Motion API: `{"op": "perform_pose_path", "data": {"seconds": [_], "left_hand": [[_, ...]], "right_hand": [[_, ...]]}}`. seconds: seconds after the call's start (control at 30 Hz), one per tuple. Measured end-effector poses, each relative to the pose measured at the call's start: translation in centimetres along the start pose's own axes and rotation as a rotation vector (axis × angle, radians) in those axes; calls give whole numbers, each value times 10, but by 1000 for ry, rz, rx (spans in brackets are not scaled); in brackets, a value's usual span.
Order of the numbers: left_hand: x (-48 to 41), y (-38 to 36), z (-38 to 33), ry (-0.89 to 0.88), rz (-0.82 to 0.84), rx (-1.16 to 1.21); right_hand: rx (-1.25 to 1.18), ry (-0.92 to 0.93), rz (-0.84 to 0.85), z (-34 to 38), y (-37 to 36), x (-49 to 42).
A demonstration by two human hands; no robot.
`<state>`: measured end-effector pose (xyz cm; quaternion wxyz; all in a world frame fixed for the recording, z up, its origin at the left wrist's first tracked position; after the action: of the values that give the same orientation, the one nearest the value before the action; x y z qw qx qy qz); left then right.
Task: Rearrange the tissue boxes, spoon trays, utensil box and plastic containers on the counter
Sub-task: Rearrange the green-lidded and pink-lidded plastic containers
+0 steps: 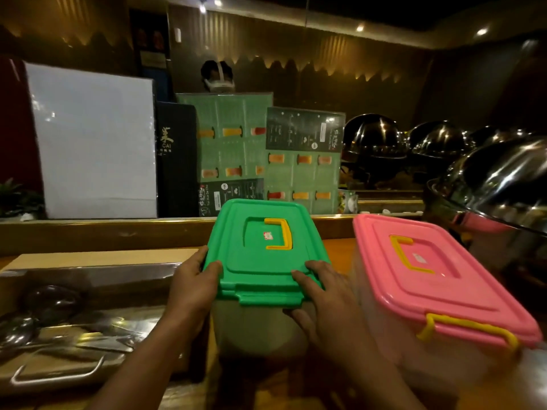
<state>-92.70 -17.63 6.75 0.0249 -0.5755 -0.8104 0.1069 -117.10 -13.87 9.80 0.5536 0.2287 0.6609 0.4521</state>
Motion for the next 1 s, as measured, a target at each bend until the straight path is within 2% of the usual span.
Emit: {"op": "perform_pose_path", "data": {"seconds": [0.3,0.37,0.47,0.53,0.63,0.7,0.8,0.87,1.0], "left_hand": [[21,-10,-13,-81,-11,-79],[25,-4,-24,-168,-75,-229],[50,-22,-62,-527,-150,-480],[75,-61,-76,-667,-61,-507],[111,-139,-75,-770,164,-510],[128,-193,-55,-763,349,-525],[138,-263,-8,-549,547,-598],[131,-287,19,-421,533,-636],[120,-301,27,-403,396,-628]], "right_hand": [[64,-11,182,-16,14,13],[2,-29,97,-32,39,25],[16,-153,-156,-83,83,49],[77,-264,-270,-123,105,69],[161,-436,-278,-185,110,98],[172,-502,-223,-218,101,113],[26,-436,-170,-251,84,125],[-104,-383,-174,-269,79,128],[-204,-264,-167,-294,66,124]]}}
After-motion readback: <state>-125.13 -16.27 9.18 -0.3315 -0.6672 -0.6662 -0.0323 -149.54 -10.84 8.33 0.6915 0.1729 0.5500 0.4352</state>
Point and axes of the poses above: each hand's wrist, its own x-axis away from the middle knuckle, its own y-axis out of the back of the hand, z = x × y, the point moved 9 cm from there along -x, towards the middle knuckle, and after that the axes turned 12 degrees about x, right-handed, at the moved point
